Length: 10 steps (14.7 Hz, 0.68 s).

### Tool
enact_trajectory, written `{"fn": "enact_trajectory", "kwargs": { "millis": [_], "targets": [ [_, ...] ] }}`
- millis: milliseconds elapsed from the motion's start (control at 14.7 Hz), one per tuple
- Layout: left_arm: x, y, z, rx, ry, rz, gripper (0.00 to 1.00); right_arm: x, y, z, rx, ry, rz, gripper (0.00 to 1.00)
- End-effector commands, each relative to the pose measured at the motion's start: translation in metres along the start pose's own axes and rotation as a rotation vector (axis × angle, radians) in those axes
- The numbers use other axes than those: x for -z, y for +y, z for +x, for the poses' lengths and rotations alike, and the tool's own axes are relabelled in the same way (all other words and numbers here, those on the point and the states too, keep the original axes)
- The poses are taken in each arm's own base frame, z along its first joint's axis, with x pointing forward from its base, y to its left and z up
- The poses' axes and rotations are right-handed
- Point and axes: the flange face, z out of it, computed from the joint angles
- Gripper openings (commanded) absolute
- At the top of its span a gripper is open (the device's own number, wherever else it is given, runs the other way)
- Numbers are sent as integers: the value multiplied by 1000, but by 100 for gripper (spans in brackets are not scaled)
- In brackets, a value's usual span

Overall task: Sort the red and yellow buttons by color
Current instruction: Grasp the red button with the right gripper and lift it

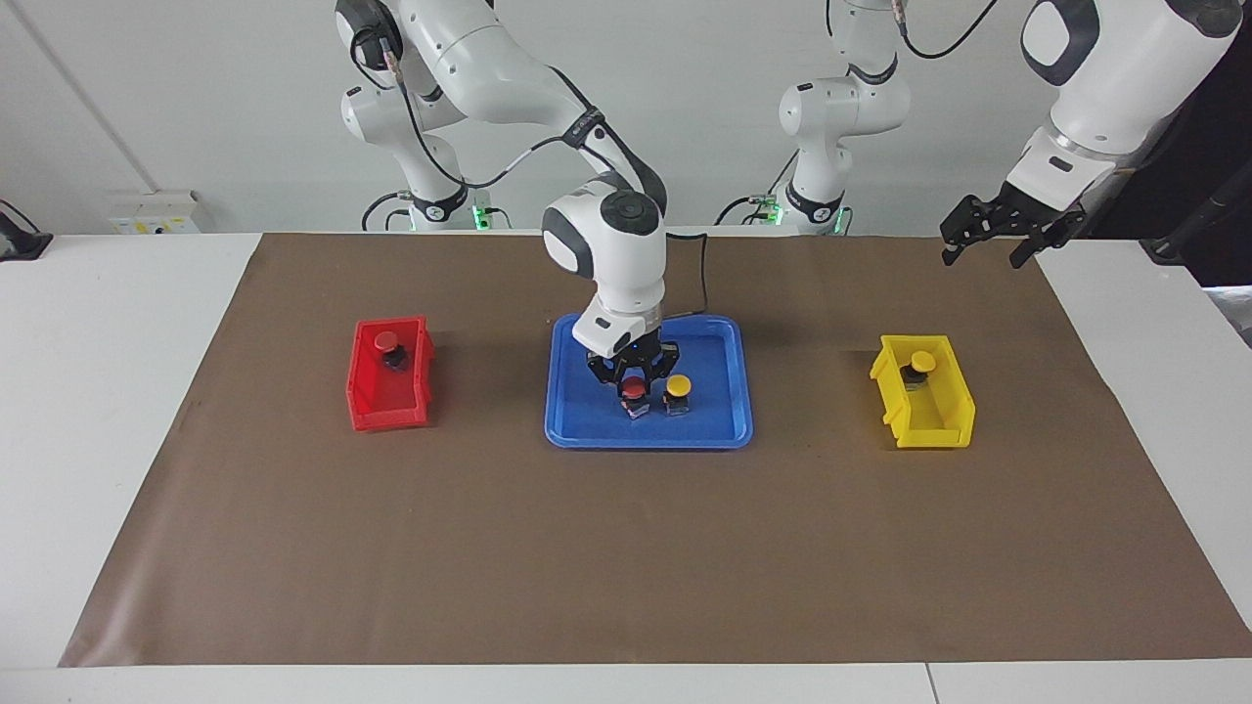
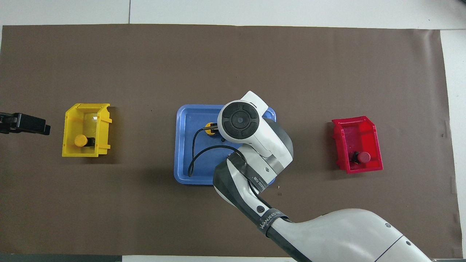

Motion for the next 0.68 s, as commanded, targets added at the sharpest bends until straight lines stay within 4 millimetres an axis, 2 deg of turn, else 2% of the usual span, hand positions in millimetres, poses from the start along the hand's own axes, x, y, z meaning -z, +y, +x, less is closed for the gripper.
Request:
{"fn": "enact_trajectory", "kwargs": {
  "millis": [0, 68, 204, 341, 545, 613],
  "targets": [
    [-4, 29, 1, 63, 46, -14, 97, 23, 13, 12, -29, 11, -15, 23],
    [-12, 56, 4, 85, 65, -15, 96, 42, 32, 21, -47, 18, -25, 23],
    [-36, 122, 5, 158, 94, -25, 95, 81, 73, 26, 0, -1, -70, 23],
    [-65, 183, 4, 189, 106, -39, 94, 113, 141, 25, 15, -46, -125, 24],
    [-123, 272, -3, 139, 77, -15, 94, 120, 232, 2, 96, -97, -166, 24],
    [-140, 295, 0, 152, 92, -3, 94, 119, 251, -2, 114, -110, -171, 24]
  ]
}}
